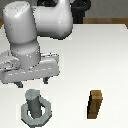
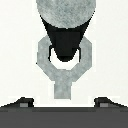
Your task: Put the loop with the handle onto the peg.
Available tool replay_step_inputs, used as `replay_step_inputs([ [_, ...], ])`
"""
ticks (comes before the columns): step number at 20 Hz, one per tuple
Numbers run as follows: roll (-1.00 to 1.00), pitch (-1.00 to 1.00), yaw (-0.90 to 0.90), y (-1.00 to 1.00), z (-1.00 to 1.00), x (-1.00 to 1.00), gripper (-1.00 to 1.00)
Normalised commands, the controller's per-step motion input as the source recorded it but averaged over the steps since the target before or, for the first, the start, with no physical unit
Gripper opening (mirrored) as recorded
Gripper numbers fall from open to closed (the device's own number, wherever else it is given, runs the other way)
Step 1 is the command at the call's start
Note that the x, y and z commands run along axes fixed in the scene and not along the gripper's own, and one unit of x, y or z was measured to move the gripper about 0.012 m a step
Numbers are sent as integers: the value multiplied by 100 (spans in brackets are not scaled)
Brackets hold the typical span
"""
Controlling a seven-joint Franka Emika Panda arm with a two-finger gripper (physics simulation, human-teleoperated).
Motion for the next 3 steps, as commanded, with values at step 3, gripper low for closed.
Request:
replay_step_inputs([
  [3,0,0,0,0,0,0,100],
])
